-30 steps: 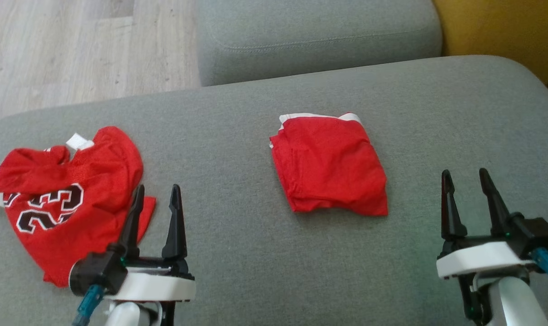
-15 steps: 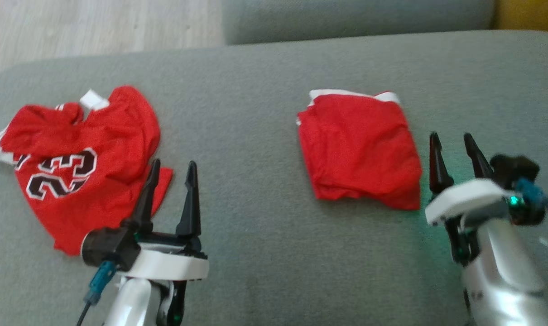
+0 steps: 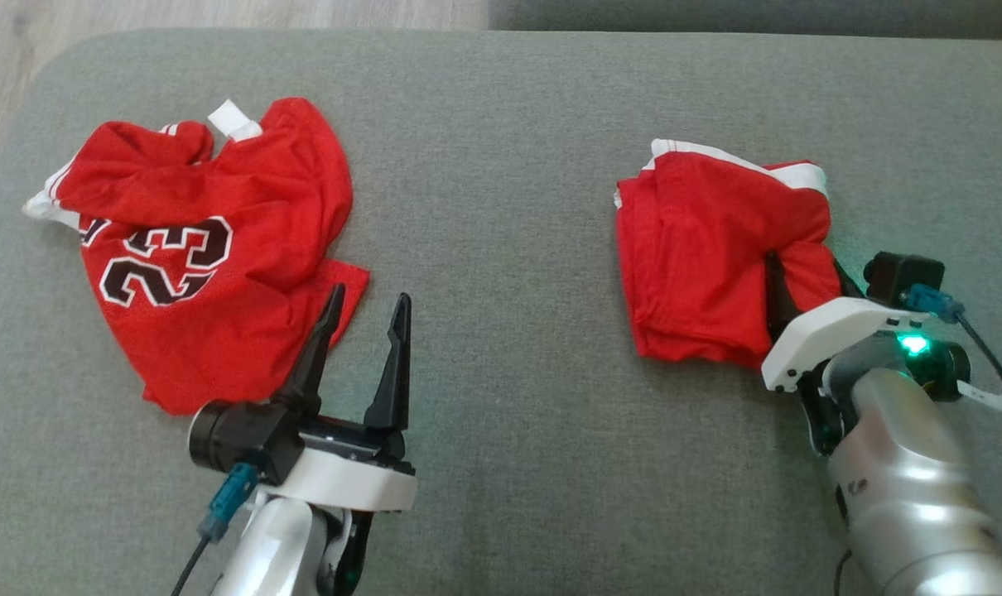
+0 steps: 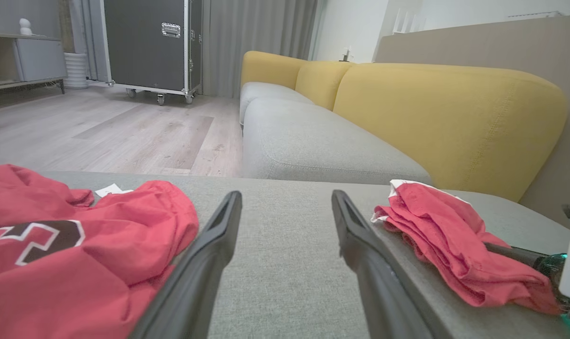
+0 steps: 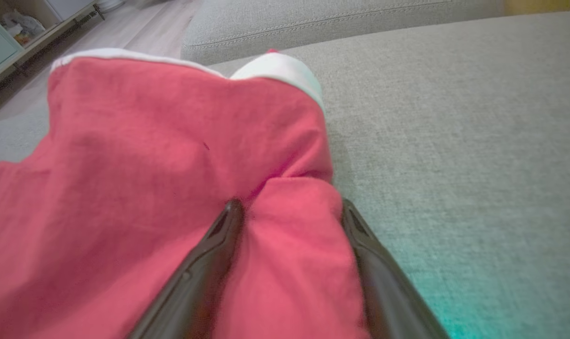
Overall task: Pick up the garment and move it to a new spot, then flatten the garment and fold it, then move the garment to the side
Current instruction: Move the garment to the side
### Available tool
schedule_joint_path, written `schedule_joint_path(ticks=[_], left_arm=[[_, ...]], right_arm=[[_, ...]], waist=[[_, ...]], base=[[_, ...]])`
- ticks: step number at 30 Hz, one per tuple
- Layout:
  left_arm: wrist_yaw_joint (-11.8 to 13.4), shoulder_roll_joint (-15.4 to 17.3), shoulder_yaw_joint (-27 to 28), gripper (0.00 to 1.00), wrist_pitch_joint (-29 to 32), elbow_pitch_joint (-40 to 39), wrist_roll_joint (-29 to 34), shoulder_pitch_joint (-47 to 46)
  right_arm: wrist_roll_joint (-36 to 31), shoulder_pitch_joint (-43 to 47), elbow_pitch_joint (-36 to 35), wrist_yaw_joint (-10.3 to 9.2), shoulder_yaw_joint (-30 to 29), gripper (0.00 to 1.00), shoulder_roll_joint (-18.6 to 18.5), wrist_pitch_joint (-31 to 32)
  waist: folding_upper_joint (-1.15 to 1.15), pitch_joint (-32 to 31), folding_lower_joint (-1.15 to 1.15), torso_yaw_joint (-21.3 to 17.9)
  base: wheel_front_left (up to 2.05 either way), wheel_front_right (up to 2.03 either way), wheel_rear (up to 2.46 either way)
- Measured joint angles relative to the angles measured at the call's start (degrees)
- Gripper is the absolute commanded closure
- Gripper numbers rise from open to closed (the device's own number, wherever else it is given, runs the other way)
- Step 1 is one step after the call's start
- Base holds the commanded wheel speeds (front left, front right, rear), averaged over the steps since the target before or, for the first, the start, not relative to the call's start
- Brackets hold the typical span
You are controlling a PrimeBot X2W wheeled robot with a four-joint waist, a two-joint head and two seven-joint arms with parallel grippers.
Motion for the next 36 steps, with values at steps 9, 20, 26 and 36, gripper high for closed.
schedule_joint_path(ticks=[9, 20, 26, 36], left_arm=[[0.5, 0.0, 0.5, 0.00, 0.0, -0.1, 0.0, -0.1], [0.6, 0.0, 1.9, 0.00, 0.0, -0.5, -1.0, 1.2], [0.8, 0.0, 2.2, 0.00, 0.0, -0.9, -1.1, 2.0], [0.9, 0.0, 3.0, 0.00, 0.0, -2.2, -1.3, 1.4]], right_arm=[[-7.0, -2.2, 5.7, 0.00, 3.9, 1.00, -0.6, -4.8], [-11.1, -2.2, 4.4, 0.00, 18.7, 1.00, -3.9, -6.2], [-8.8, -2.3, 4.7, 0.00, 26.5, 1.00, -10.4, -6.3], [0.1, -5.1, 5.7, 0.00, 35.2, 1.00, -25.8, -4.7]], waist=[[0.00, -1.3, 0.00, -0.7], [0.00, -6.3, -0.01, -4.9], [0.00, -7.6, -0.01, -6.5], [0.00, -3.5, 0.00, -5.9]], base=[[0.00, 0.00, 0.00], [0.00, 0.00, 0.00], [0.00, 0.00, 0.00], [0.00, 0.00, 0.00]])
